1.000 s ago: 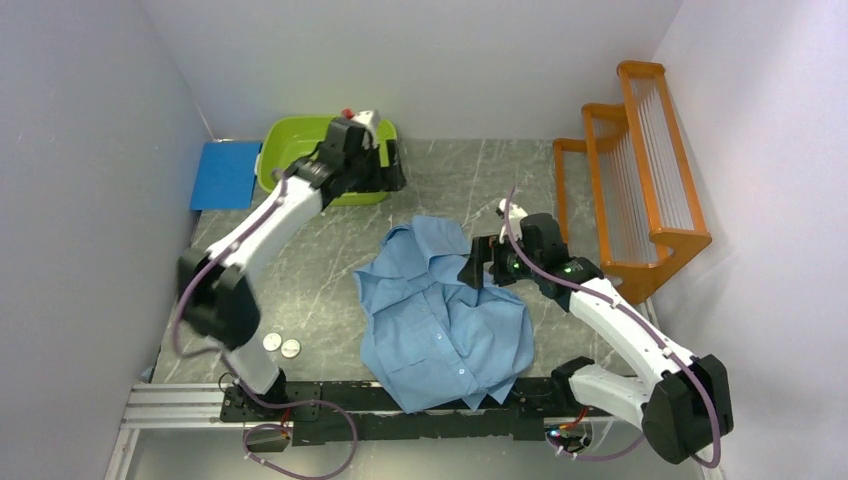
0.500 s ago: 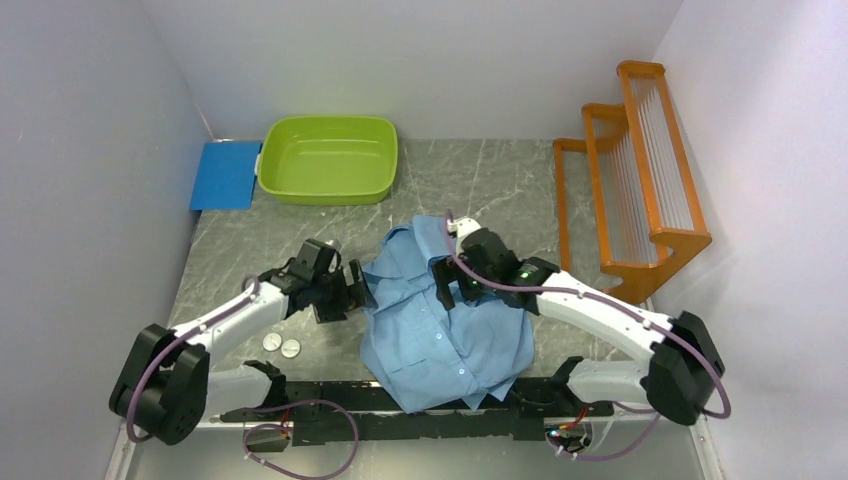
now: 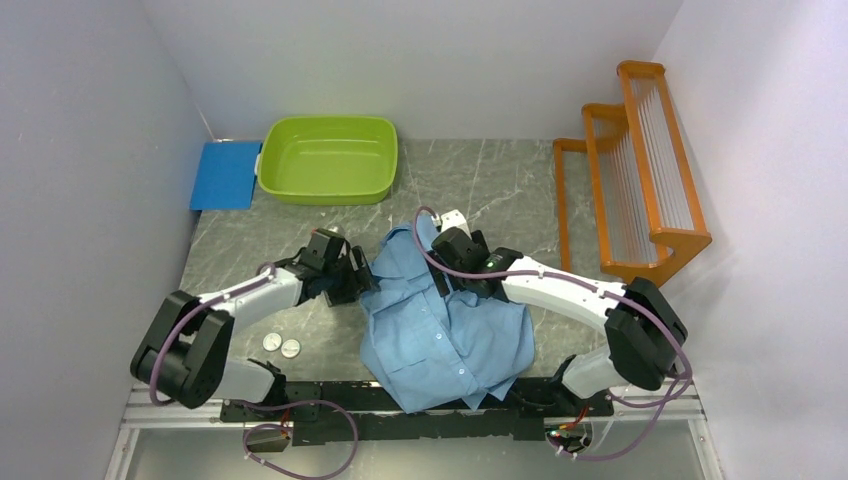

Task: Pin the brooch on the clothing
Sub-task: Flatten out the clothes at the center of the board.

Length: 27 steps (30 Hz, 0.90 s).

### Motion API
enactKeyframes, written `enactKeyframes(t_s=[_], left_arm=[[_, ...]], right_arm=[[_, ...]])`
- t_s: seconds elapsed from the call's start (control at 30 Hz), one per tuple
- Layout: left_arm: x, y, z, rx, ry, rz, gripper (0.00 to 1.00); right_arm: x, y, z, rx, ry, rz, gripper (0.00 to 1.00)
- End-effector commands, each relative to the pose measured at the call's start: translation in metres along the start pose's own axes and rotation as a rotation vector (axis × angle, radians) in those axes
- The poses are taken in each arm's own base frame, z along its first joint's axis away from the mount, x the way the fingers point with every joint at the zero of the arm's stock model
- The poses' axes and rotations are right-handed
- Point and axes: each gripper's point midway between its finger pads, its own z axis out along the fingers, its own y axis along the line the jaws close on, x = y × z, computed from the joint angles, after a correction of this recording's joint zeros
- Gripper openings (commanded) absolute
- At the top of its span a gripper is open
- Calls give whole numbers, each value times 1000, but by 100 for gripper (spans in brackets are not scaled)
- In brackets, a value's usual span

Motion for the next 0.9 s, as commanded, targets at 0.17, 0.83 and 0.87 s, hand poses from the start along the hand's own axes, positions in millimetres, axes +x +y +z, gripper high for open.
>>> enactKeyframes(t_s=[0.17,0.83,0.87], left_arm=[[-47,-21,14,14,-136,39,30],[-140,-101,-248,110,-661,266,3],[-140,-104,-261,121,-682,277,3]], right_arm=[[-29,-20,4,157,-68,-29,44],[-167,-69,-210,-215,-654,233,0],[-172,-75,-227,-214,-701,237,0]])
